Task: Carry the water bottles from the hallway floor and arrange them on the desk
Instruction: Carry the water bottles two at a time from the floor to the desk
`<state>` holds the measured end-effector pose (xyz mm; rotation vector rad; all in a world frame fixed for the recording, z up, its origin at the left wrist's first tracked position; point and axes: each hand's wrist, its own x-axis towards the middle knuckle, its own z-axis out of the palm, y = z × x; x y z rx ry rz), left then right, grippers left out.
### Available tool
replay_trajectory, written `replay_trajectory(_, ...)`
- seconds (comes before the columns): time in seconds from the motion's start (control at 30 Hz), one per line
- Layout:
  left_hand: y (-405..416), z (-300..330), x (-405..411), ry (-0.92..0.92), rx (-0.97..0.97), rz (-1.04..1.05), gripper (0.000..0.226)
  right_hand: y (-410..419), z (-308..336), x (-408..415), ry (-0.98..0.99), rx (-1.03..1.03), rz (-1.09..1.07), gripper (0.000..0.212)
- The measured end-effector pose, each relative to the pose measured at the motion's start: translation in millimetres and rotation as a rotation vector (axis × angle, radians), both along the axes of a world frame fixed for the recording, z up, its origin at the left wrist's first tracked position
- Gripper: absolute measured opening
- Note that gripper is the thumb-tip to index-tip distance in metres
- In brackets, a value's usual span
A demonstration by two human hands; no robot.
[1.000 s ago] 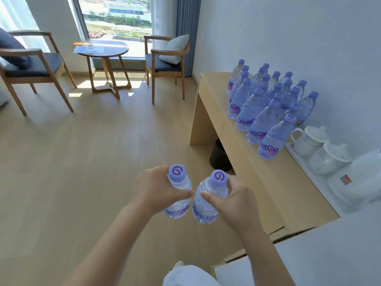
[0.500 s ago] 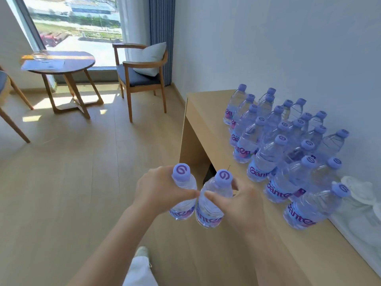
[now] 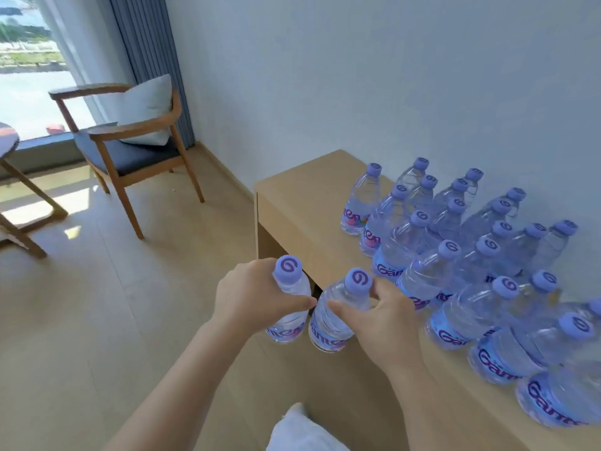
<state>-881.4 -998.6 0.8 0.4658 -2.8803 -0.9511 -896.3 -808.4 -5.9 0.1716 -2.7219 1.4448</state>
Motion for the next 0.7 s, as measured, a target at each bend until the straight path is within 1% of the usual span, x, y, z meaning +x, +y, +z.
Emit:
replay_trajectory(0.13,-19,-7,-55,-0.007,0.007,-0.065,0.054,-22,-5,-50,-0.008,-0.008,-0.047,0.023)
replay_trajectory(0.3,-38,-4,-140,-0.010,0.007,-0.118,0.049,-46,-2,-131,-0.003,-0.058,-0.111,0.025)
replay_trajectory(0.4,-48,2,-194,0.001,0.010,-0.133,0.048,-59,1,-181,-0.024,-0.102,-0.133,0.022)
replay_trajectory(0.47,-53,6,-224,0.016,0.017,-0.124,0.046,-66,6,-207,0.002,-0.117,-0.157,0.023)
replay_trajectory(0.53,-57,8,-255,0.024,0.026,-0.131,0.046,-72,10,-237,0.044,-0.088,-0.201,0.025)
replay_trajectory(0.7,-62,12,-324,-0.011,0.038,-0.180,0.045,-81,19,-293,0.114,-0.103,-0.285,0.030)
